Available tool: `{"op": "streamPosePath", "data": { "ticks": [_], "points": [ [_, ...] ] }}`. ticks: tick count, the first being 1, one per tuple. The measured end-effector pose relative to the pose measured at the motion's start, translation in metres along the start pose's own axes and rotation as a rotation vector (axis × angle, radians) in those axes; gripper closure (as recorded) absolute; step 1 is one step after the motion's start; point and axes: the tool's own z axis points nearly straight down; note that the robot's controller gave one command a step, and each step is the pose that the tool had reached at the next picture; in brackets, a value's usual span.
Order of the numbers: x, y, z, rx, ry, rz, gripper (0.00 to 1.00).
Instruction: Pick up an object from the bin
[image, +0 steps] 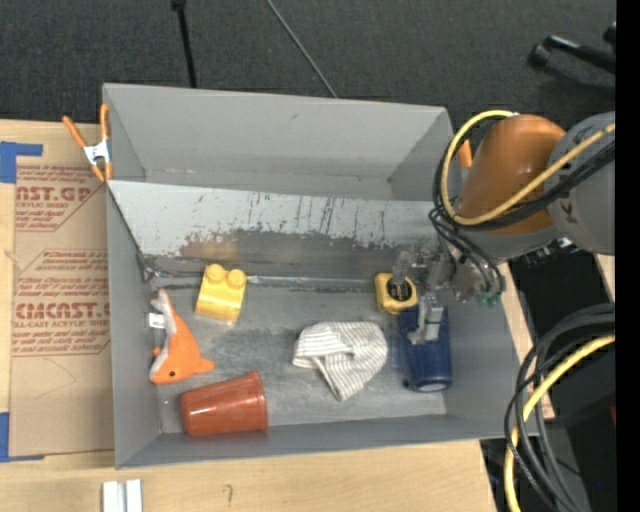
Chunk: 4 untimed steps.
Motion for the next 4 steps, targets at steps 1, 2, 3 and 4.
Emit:
{"op": "streamPosePath", "data": {
  "ticks": [1,2,3,4],
  "points": [
    [-0.002,0.000,-0.005,0.001,-0.007,-0.001,0.00],
    [0.007,0.017,0.041,0.003,-0.015,-0.034,0.00],
    [0.027,0.048,0.067,-0.001,-0.002,-0.022,0.00],
    [0.031,0.072,0.072,0.000,-0.006,-0.080,1.00]
  ]
}}
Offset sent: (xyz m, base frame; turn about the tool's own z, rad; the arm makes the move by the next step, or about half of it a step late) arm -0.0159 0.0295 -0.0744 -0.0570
